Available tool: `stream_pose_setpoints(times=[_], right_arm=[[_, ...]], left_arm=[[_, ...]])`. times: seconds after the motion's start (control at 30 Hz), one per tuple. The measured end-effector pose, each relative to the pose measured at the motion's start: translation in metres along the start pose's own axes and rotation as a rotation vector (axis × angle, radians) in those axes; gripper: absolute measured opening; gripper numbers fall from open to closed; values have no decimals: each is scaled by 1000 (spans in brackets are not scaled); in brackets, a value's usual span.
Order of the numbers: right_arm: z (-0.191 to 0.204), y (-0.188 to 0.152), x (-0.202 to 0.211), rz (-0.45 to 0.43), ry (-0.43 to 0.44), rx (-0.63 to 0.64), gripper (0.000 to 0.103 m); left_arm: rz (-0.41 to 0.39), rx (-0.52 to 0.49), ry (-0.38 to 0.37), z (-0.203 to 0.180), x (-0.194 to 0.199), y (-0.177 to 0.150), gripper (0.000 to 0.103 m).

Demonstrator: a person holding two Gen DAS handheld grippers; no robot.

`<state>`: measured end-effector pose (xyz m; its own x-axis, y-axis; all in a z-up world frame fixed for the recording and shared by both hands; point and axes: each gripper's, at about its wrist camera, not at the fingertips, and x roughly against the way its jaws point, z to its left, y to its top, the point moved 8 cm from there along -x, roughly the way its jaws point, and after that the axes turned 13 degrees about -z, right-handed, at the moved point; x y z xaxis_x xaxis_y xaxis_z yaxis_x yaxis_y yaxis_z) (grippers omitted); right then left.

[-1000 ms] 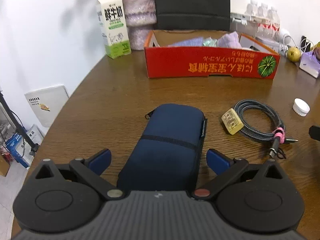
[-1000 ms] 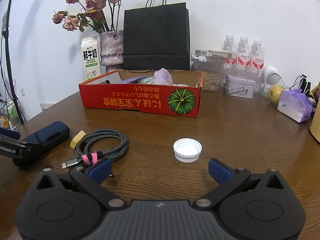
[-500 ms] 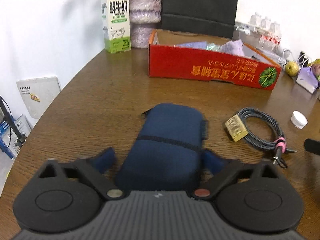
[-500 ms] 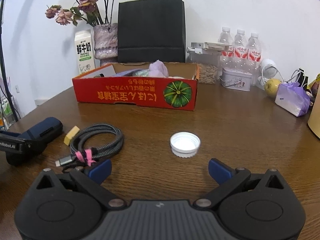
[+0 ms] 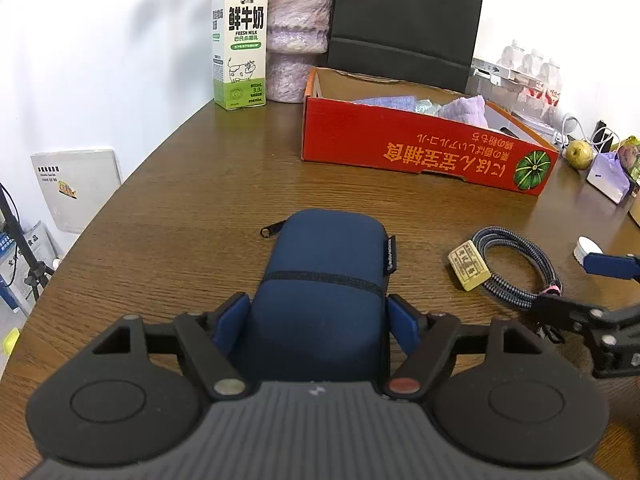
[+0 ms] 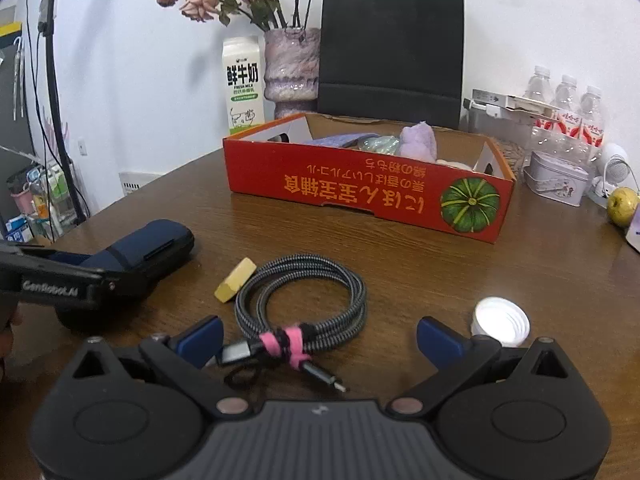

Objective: Organize objects
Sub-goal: 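Grasp the navy zip case with the left tool while the right tool grasps the braided cable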

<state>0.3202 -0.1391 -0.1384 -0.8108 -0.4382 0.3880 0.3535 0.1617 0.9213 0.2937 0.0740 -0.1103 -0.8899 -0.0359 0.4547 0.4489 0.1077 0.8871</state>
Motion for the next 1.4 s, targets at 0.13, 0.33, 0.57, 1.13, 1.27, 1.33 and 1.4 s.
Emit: stream_pose_setpoints(times=[0.13, 0.33, 0.57, 1.13, 1.27, 1.33, 1.4], right_arm=[[4, 2, -15, 37, 0, 9, 103], [14, -2, -37, 71, 17, 34, 103], [12, -4, -43, 79, 24, 13, 103], [-2, -15, 3, 45, -18, 27, 84], [-10, -18, 7, 51, -20, 3, 85], [-8, -17, 6, 53, -20, 4, 89], [-7, -18, 4, 59, -13, 1, 92]], left_arm=[[0, 3, -3, 0, 0, 0, 76], [0, 2, -3, 1, 0, 0, 78], [0, 5, -5, 0, 0, 0, 79], [-4, 8, -3, 1, 0, 0, 79], [-4, 1, 2, -1, 0, -1, 85], [2, -12, 7, -2, -2, -2, 93], [-2, -11, 27, -1, -2, 0, 96]])
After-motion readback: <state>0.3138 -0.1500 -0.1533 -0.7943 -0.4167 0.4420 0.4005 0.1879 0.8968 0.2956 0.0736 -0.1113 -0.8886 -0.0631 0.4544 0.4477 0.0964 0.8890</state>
